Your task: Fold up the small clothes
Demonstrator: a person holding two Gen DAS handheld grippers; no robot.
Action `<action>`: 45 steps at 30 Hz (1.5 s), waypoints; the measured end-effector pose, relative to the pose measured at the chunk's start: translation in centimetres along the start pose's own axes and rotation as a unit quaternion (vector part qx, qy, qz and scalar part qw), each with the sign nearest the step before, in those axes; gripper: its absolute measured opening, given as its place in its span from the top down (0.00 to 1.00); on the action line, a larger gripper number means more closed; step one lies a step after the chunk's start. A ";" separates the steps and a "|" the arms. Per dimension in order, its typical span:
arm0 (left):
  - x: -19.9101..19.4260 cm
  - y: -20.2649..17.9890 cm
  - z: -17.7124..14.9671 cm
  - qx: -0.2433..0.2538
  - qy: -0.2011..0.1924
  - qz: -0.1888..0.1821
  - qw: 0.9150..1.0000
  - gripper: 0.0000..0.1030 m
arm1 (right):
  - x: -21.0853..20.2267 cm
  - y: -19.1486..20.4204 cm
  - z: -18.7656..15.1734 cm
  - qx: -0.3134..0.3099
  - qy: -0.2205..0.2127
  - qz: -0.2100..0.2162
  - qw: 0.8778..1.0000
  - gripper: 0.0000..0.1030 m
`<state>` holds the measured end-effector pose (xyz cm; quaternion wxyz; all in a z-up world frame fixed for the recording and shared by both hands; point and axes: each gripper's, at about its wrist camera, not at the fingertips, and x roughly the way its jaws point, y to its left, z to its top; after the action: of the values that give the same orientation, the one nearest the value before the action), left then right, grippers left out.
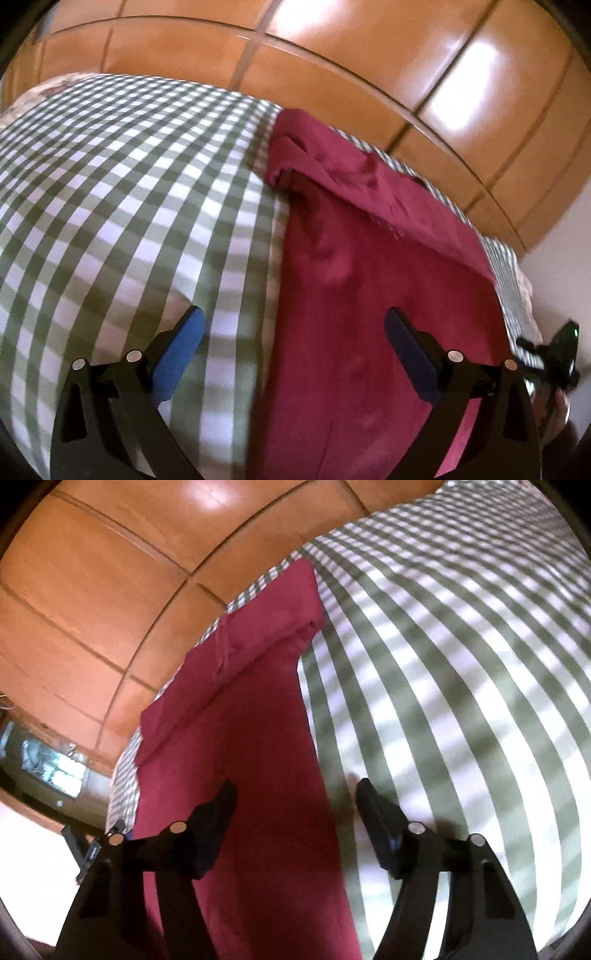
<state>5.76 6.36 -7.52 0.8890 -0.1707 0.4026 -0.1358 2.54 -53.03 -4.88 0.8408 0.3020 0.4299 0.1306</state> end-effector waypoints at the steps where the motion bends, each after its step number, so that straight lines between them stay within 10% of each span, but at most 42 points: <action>1: -0.4 -0.1 -0.4 0.011 0.007 -0.006 1.000 0.12 | -0.4 -0.1 -0.4 -0.004 0.003 0.007 1.000 0.37; 13: -3.6 1.7 -4.5 -0.004 0.066 -0.139 0.988 0.50 | -2.8 -2.5 -4.9 0.017 0.032 0.123 0.992 0.43; 32: -4.3 0.9 -8.2 -0.025 0.146 -0.230 0.962 0.50 | -1.9 -2.7 -8.7 0.012 0.108 0.163 0.981 0.73; 34: -4.2 0.2 -8.0 -0.015 0.153 -0.222 0.963 0.79 | -1.4 -2.3 -8.7 0.013 0.117 0.171 0.978 0.89; 45: -9.9 -0.2 -4.7 -0.028 0.027 -0.301 0.953 0.93 | -5.1 1.9 -5.5 -0.004 0.030 0.311 0.950 0.91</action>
<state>-4.10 9.02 -3.70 0.7904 -0.3051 0.3599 -0.3908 -4.80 -51.80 -2.91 0.7464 0.4136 0.3389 0.3962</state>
